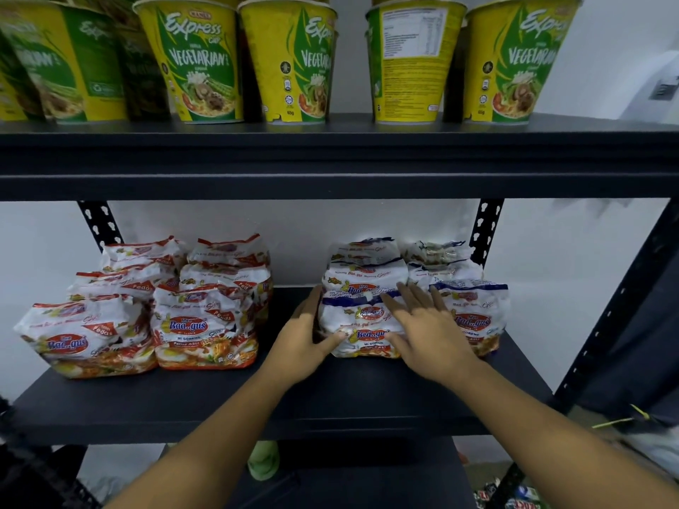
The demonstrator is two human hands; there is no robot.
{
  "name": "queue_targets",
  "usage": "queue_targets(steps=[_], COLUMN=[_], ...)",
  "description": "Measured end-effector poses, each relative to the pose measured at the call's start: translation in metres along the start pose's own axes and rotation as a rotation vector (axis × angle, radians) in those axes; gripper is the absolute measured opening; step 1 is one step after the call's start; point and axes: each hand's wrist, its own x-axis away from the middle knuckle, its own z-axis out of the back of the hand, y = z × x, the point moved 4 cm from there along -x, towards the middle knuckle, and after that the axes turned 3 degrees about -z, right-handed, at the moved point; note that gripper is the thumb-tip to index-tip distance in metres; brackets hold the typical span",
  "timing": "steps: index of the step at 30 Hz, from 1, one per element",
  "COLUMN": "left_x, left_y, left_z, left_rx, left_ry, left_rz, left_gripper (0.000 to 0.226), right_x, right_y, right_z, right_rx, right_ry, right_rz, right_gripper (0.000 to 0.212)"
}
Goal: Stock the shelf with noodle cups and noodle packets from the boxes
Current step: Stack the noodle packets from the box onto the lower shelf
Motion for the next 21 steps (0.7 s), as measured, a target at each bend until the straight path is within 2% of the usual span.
queue_targets(steps=[3,5,11,15,21], left_x=[0.017,0.031,0.068,0.085,0.119], left_y=[-0.012,-0.022,-0.035,-0.046,-0.068], left_z=[-0.002,-0.004,-0.003,0.003,0.018], left_rx=[-0.024,-0.112,-0.332,-0.379,-0.395], left_ry=[-0.025,-0.067,-0.172,-0.201,-0.212], left_rz=[-0.025,-0.022,-0.008,0.029,0.087], left_gripper=[0.096,0.096,0.073,0.067,0.061], right_x=[0.021,0.035,0.048,0.045,0.046], right_y=[-0.010,-0.018,-0.062,-0.092,-0.132], right_z=[0.002,-0.003,-0.034,-0.053,-0.070], right_rx=[-0.075,-0.185,-0.447,-0.455,-0.303], right_ry=[0.159,0.193,-0.224,-0.339,-0.435], right_rz=[0.056,0.126,0.231,0.220,0.284], right_gripper=[0.062,0.056,0.063,0.064,0.063])
